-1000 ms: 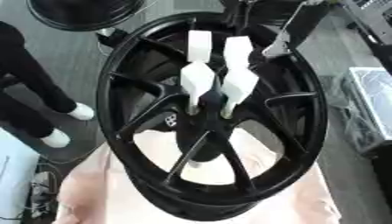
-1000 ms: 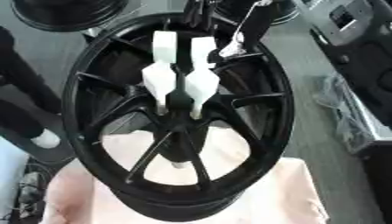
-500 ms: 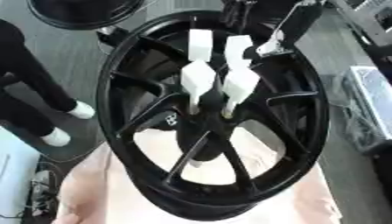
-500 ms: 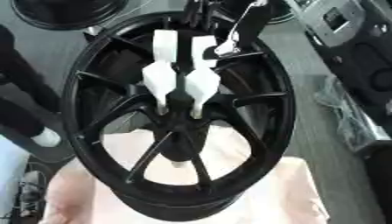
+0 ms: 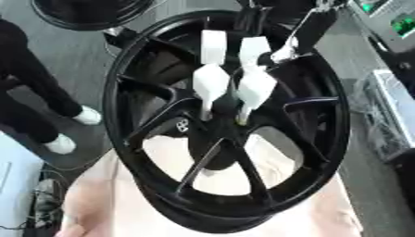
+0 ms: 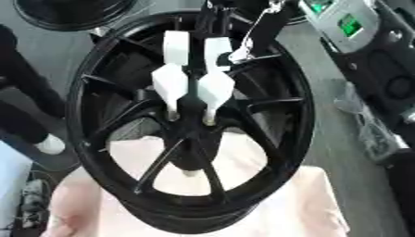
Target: Pull the pin out of the wheel hub.
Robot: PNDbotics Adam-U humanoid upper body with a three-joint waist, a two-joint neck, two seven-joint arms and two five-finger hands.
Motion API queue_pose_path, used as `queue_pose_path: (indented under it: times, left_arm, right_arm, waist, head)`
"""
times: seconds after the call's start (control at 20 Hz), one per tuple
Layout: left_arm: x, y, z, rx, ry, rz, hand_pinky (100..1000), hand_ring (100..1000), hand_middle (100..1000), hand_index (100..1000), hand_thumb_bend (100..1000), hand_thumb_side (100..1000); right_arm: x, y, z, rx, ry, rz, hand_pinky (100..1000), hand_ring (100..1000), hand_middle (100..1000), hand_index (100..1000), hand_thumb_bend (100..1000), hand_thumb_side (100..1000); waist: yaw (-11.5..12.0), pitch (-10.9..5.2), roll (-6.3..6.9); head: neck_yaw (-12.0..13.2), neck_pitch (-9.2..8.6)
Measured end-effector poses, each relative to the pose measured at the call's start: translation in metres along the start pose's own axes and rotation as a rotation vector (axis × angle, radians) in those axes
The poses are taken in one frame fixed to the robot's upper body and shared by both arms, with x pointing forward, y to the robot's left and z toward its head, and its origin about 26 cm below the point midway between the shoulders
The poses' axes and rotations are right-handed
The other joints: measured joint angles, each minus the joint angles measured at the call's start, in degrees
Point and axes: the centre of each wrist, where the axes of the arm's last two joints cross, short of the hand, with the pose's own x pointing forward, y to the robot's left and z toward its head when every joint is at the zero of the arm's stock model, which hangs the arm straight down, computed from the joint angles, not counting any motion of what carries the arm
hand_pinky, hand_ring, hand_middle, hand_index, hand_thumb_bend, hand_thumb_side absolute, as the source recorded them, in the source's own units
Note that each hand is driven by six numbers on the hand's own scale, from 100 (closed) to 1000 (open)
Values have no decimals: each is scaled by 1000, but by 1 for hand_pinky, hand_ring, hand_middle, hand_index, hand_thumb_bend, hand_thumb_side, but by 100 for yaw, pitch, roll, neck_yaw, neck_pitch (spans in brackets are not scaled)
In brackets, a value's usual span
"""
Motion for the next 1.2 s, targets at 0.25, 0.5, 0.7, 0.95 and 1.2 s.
queue_pose_path:
  times: [0.25,0.5,0.7,0.95,1.2]
  left_arm:
    - [0,0,0,-2,0,0,709,837,751,795,100,701]
    - [0,0,0,-4,1,0,709,837,751,795,100,702]
    - [0,-1,0,-11,2,0,709,838,751,795,100,702]
    - [0,-2,0,-14,3,0,710,838,751,795,100,703]
    - [0,-2,0,-17,3,0,710,838,751,794,100,704]
  right_arm:
    - [-2,2,-2,13,7,9,786,653,679,792,394,238]
    - [-5,4,-2,25,17,11,780,645,671,786,383,239]
    - [-6,5,-3,30,24,12,753,606,617,759,365,250]
    - [-6,6,-4,38,30,21,711,542,546,721,358,263]
    - [-6,7,-5,39,32,22,701,512,510,681,333,246]
  waist:
    - [13,7,0]
    - [19,13,0]
    - [22,18,0]
    - [21,28,0]
    - [18,28,0]
  head:
    - [0,-16]
    - [0,-42]
    - [0,-44]
    - [2,-44]
    - [2,-45]
